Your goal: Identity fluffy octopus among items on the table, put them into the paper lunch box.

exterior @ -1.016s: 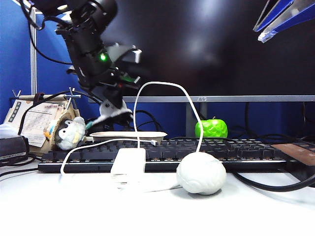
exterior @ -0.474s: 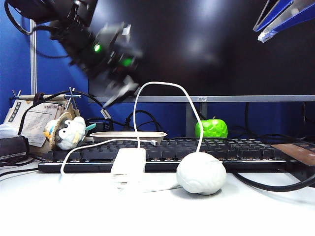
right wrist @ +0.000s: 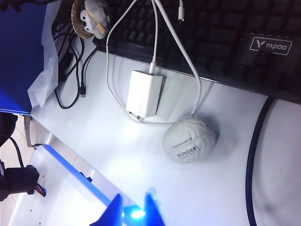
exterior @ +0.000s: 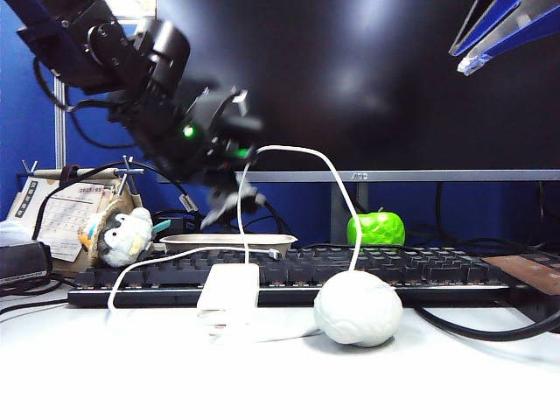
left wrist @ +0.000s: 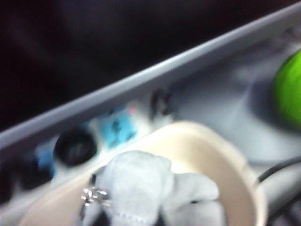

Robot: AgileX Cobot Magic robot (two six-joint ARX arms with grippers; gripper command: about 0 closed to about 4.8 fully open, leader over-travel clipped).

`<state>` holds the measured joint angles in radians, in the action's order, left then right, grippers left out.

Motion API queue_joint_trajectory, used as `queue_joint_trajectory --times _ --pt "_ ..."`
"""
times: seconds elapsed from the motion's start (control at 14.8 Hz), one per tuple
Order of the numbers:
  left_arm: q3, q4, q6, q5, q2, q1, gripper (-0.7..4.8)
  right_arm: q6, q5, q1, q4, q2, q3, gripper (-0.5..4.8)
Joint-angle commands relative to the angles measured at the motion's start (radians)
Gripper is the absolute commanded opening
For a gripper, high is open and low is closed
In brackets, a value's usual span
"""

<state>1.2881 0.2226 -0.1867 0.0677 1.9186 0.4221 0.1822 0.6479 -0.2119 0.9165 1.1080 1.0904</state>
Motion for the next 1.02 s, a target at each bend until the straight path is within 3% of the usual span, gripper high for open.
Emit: queue_joint_trajectory --times 0.07,1.02 --pt "0.005 0.065 -0.002 0.004 -0.003 -0.002 0.57 -0.003 0.002 -0.001 -0.025 -0.003 0.004 0.67" --pt "0.007 0.115 -0.026 -0.003 0.084 -0.004 0.57 -0.003 0.001 -0.001 -0.046 -0.003 0.005 0.68"
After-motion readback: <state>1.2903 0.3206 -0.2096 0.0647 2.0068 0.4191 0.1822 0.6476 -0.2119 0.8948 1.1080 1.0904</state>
